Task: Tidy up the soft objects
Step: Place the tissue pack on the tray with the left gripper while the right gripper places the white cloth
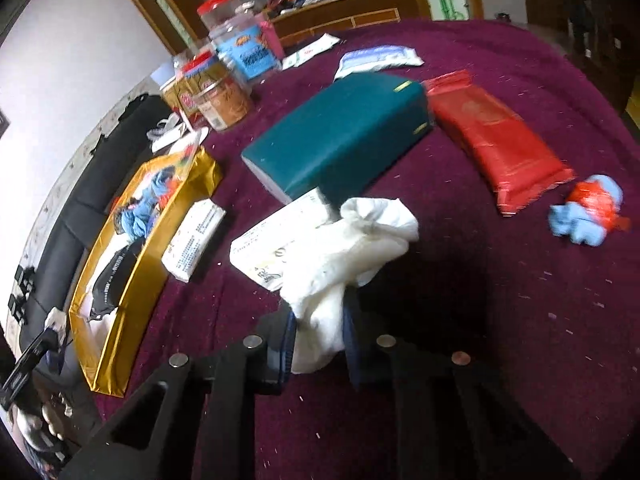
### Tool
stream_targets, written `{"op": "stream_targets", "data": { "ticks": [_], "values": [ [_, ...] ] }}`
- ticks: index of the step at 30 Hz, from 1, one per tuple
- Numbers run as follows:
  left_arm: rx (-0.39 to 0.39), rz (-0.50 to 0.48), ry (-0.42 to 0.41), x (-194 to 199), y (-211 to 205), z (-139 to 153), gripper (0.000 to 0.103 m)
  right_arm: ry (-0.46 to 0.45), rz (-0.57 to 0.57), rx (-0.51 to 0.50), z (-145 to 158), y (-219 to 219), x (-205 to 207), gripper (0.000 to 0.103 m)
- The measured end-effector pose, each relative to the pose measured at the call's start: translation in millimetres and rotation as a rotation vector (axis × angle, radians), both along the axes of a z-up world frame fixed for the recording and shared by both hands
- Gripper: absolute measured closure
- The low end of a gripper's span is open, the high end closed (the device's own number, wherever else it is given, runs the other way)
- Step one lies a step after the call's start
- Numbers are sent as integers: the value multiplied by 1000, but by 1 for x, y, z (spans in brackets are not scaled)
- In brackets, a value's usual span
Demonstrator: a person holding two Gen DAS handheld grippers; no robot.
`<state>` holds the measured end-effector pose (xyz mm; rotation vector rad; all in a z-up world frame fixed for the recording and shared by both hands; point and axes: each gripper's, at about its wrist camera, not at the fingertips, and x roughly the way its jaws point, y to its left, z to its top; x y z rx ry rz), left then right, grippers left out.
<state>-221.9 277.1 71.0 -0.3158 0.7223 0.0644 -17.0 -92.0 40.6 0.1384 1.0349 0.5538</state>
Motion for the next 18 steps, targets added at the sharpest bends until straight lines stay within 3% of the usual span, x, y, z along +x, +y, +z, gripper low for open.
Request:
{"op": "stream_targets", "data": {
  "ticks": [8, 13, 18],
  "values": [
    [-24, 33, 15, 17, 32, -1, 44, -41, 48, 37, 38, 5, -30, 83],
    [-13, 11, 36, 60, 45, 11, 44, -49, 176, 83, 56, 53, -54, 83],
    [10, 2, 96, 110, 57, 3, 44, -52, 345, 90, 71, 124, -86, 83]
  ]
}}
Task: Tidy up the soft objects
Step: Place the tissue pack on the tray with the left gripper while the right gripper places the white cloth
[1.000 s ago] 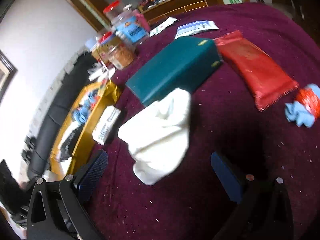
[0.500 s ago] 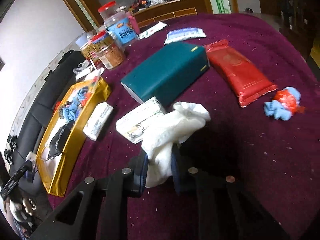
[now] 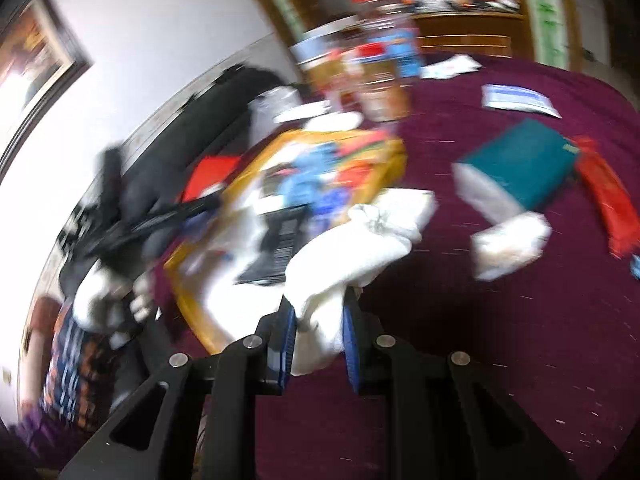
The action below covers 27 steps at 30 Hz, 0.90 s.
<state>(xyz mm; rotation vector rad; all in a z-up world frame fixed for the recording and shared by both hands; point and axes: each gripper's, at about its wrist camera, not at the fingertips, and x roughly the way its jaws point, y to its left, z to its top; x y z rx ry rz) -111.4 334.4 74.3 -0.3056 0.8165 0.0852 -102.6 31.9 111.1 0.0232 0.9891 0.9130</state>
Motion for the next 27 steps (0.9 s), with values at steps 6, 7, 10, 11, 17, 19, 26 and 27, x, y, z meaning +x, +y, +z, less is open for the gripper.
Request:
{"op": "stream_targets", "data": {
  "ticks": [6, 7, 10, 11, 17, 19, 26, 27],
  "values": [
    [-12, 17, 67, 46, 15, -25, 42, -4, 166, -55, -5, 77, -31, 82],
    [-20, 21, 75, 51, 18, -29, 42, -5, 181, -67, -7, 87, -33, 82],
    [-87, 38, 78, 58, 29, -37, 35, 3, 216, -98, -14, 117, -36, 82],
    [-119, 44, 75, 58, 32, -38, 33, -2, 229, -111, -16, 126, -38, 82],
    [-214, 41, -12, 28, 48, -17, 23, -47, 311, -177, -25, 174, -44, 82],
    [-221, 53, -43, 16, 54, -8, 23, -63, 342, -198, -29, 188, -47, 82],
    [-263, 114, -188, -43, 80, 17, 15, -113, 444, -289, -49, 241, -59, 82],
    [-269, 124, -202, -50, 84, 18, 14, -114, 453, -300, -52, 247, -59, 82]
  ]
}}
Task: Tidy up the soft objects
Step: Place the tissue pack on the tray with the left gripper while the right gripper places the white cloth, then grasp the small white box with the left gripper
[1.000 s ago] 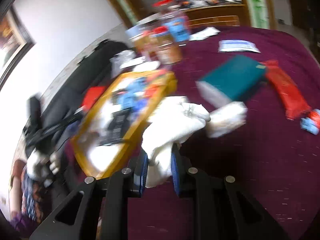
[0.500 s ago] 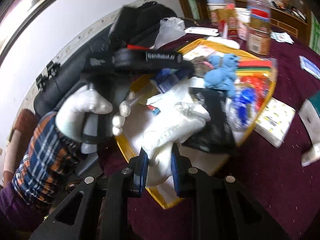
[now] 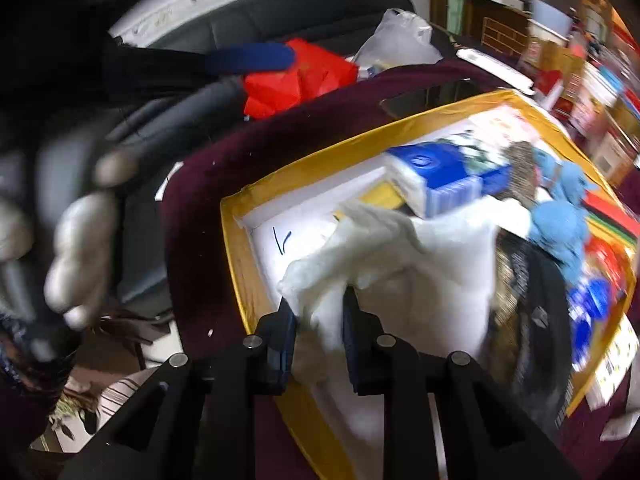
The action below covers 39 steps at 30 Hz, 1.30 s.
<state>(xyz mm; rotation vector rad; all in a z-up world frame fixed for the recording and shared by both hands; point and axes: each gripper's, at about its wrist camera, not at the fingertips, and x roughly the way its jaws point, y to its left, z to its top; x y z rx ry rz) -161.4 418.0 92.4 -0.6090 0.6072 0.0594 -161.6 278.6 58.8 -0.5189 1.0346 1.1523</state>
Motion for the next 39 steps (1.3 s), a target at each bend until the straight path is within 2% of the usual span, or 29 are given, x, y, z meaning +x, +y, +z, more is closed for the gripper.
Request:
{"op": "stream_targets", "data": {
  "ticks": [2, 4, 7, 9, 11, 13, 15, 17, 19, 23, 28, 32, 36, 39],
  "values": [
    [-3, 13, -18, -14, 3, 0, 13, -3, 16, -20, -7, 12, -1, 81],
    [2, 13, -25, -22, 2, 0, 13, 9, 19, -9, -8, 17, 2, 76],
    [-10, 2, -55, -35, 2, 1, 11, 79, -7, 46, 6, 3, 14, 60],
    [-13, -3, -73, -47, 4, 4, 11, 133, -45, 121, 25, -16, 26, 38],
    [-22, 0, -100, -59, 7, 6, 11, 159, -102, 179, 43, -30, 43, 36],
    [-39, 10, -129, -69, 11, 8, 10, 231, -138, 209, 48, -33, 62, 36],
    [-47, 34, -168, -82, 15, 11, 9, 351, -154, 220, 40, -23, 79, 36],
    [-47, 61, -192, -92, 17, 12, 9, 420, -150, 179, 24, -3, 85, 36],
    [-56, 74, -202, -98, 17, 12, 8, 413, -165, 144, 14, 11, 92, 36],
    [-78, 83, -180, -107, 16, 2, 8, 319, -245, 96, 6, 27, 111, 34],
    [-91, 58, -139, -108, 7, -7, 8, 353, -270, 201, 29, -4, 115, 34],
    [-83, 44, -126, -104, -8, -9, 7, 249, -307, 281, 64, -72, 106, 33],
    [-70, -2, -110, -99, -32, -10, 7, 57, -440, 290, 85, -166, 108, 27],
    [-53, -54, -96, -90, -56, -11, 7, -43, -574, 269, 85, -245, 114, 25]
  ]
}}
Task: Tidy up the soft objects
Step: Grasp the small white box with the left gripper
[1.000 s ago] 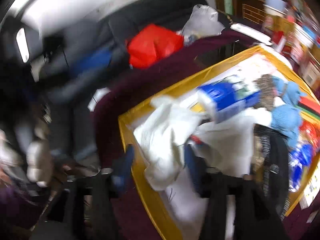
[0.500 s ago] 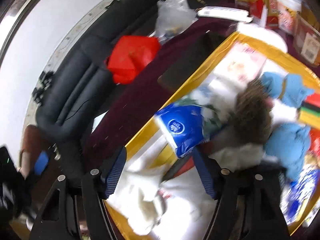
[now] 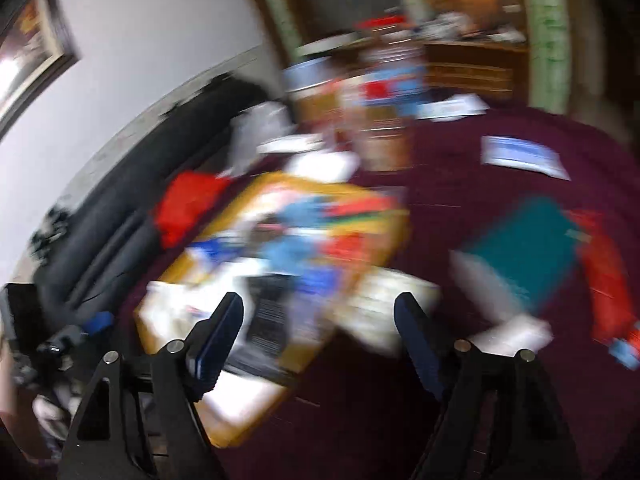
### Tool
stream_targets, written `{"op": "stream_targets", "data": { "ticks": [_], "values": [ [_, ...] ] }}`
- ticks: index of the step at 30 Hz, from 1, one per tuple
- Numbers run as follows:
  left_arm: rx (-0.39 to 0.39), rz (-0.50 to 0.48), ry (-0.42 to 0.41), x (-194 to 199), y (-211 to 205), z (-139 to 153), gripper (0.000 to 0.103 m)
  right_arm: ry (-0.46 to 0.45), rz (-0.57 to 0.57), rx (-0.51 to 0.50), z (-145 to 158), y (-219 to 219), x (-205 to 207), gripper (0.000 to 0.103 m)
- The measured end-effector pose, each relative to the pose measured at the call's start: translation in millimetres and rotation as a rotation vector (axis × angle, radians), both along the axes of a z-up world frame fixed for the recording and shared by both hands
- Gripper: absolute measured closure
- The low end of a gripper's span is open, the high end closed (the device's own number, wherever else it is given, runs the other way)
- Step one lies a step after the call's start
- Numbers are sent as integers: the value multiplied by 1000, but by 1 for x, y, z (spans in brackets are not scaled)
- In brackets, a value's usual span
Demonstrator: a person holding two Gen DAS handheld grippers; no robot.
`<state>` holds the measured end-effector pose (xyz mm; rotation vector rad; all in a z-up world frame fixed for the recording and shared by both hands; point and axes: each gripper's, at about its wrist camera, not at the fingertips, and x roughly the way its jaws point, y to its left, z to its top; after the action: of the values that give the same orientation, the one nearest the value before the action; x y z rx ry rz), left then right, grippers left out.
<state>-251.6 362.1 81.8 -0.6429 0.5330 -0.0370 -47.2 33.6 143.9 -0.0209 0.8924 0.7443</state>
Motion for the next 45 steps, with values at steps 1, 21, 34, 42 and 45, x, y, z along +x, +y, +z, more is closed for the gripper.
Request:
{"op": "stream_targets", "data": {
  "ticks": [1, 21, 34, 42, 45],
  "values": [
    [7, -22, 6, 4, -9, 0, 7, -8, -45, -10, -5, -21, 5, 25],
    [295, -459, 229, 162, -264, -5, 7, -41, -577, 186, -79, -264, 71, 24],
    [593, -468, 275, 271, -332, -58, 11, 110, -735, 276, -108, -314, 89, 23],
    [490, -512, 307, 266, -323, -66, 86, 115, -705, 138, -123, -289, 101, 23],
    [421, -514, 262, 241, -312, -51, 86, 95, -694, 118, -124, -286, 102, 23]
  ]
}}
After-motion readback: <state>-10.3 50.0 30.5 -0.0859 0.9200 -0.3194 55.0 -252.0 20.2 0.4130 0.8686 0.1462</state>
